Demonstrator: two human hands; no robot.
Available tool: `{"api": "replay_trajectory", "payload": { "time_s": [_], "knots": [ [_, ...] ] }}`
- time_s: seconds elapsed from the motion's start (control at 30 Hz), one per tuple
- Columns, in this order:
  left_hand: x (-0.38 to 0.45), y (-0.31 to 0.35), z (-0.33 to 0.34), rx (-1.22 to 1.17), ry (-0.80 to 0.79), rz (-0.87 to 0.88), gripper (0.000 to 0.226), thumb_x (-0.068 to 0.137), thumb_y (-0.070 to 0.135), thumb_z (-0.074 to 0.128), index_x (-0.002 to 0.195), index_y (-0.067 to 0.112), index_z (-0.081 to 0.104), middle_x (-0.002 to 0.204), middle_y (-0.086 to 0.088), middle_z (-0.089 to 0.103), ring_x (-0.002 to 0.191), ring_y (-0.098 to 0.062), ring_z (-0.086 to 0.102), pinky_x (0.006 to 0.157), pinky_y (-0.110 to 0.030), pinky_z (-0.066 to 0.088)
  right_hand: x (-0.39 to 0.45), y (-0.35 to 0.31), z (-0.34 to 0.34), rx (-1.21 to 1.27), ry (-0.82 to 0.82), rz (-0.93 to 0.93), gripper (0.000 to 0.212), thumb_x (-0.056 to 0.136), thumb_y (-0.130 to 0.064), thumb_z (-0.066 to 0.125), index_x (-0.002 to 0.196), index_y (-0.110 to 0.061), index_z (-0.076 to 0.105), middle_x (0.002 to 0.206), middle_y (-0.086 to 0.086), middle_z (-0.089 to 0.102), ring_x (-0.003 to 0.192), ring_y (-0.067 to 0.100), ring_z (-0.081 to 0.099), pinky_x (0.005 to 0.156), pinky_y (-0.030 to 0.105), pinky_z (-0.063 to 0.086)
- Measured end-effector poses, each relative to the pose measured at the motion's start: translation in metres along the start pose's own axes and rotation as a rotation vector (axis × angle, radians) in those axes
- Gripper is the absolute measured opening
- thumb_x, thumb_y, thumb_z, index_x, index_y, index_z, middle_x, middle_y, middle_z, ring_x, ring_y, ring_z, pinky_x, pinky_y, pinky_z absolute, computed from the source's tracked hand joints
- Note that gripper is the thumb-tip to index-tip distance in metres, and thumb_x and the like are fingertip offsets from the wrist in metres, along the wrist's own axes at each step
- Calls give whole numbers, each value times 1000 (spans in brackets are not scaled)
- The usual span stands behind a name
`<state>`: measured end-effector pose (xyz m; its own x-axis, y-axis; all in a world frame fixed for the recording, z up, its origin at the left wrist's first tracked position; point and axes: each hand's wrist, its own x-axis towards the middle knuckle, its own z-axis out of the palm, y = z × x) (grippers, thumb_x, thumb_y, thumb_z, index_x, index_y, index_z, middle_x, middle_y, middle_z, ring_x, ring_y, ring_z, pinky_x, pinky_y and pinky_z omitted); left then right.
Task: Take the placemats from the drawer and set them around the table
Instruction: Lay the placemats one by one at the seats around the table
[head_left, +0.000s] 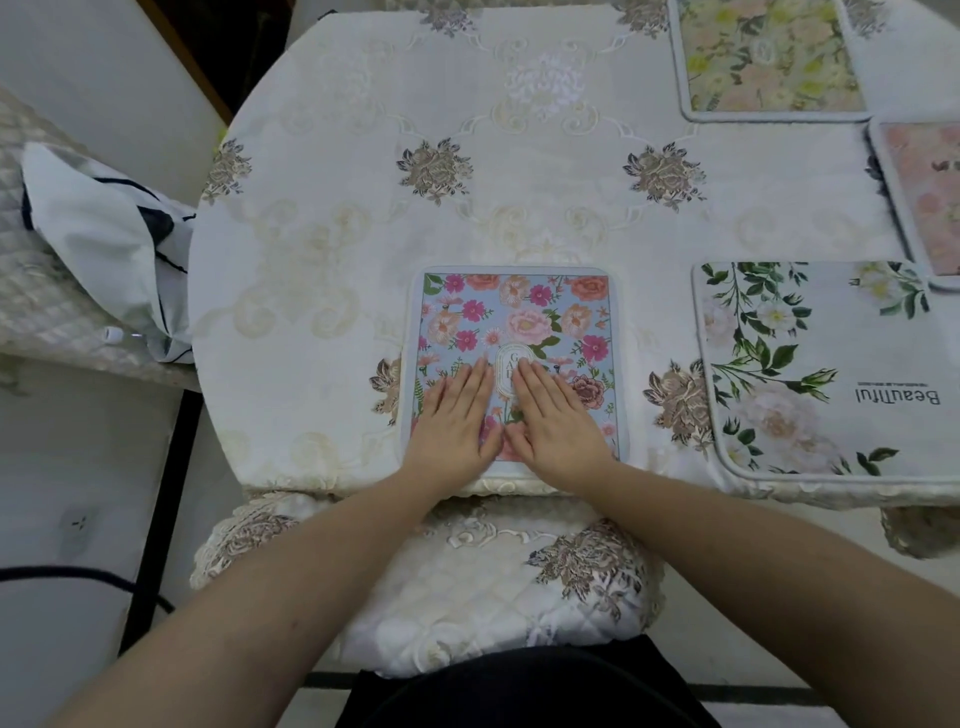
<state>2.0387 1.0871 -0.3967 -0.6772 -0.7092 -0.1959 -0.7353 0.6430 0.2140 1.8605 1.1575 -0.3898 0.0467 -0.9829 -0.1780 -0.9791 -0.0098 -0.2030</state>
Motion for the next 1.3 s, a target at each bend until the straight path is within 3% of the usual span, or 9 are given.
{"api": "replay_trajectory", "payload": {
  "time_s": [0.23, 0.33, 0.57, 0.77, 0.93, 1.03, 1.3],
  "knots": [
    [-6, -30, -12, 80, -29, 147, 65, 104, 47, 22, 159, 16, 9, 166, 1, 8, 153, -13, 5, 124, -37, 5, -7, 27, -8, -35, -60, -48, 70, 102, -54, 19, 156, -11, 12, 164, 5, 9, 152, 17, 3, 123, 39, 6],
    [-10, -47, -18, 78, -58, 97, 65, 104, 47, 19, 159, 17, 4, 166, 1, 2, 153, -12, -4, 124, -34, -2, -16, 52, -11, -26, -75, 26, 69, 102, -55, 11, 157, -16, -2, 165, 2, -3, 151, 14, -7, 124, 39, 4],
    [-18, -76, -32, 81, -77, -23, 70, 100, 58, 4, 159, 19, 2, 166, 3, 1, 153, -10, -3, 124, -35, 1, -31, 81, -21, -13, -83, 138, 68, 101, -57, 5, 154, -20, -16, 162, -1, -18, 150, 13, -13, 122, 35, -2],
    [-14, -68, -47, 54, -121, -158, 85, 86, 68, -18, 157, 23, -5, 166, 4, -3, 153, -11, -3, 122, -33, -3, -27, 69, -33, 1, -112, 220, 67, 101, -52, 12, 157, -18, -3, 164, 0, -3, 151, 15, 2, 119, 32, -1],
    [-3, -42, -74, 89, -217, -270, 72, 102, 58, 16, 159, 14, 13, 166, -8, 15, 152, -23, 14, 123, -40, 13, -26, 59, -60, -37, -230, 313, 67, 103, -52, 14, 156, -12, 14, 164, 6, 12, 151, 18, 11, 122, 37, 6],
    [-3, -27, -90, 111, -177, -231, 66, 103, 54, 24, 156, 16, 21, 160, -9, 30, 146, -26, 28, 119, -43, 23, -33, 50, -80, -38, -173, 375, 64, 103, -50, 18, 154, -12, 23, 162, 7, 22, 150, 21, 16, 123, 40, 10],
    [-3, 11, -136, 95, -98, 10, 69, 102, 58, 21, 158, 20, 14, 166, -5, 16, 153, -24, 12, 122, -47, 14, -62, 8, -134, 96, 32, 500, 63, 103, -48, 31, 156, -18, 18, 165, 4, 6, 151, 20, 5, 122, 42, 11]
  ]
}}
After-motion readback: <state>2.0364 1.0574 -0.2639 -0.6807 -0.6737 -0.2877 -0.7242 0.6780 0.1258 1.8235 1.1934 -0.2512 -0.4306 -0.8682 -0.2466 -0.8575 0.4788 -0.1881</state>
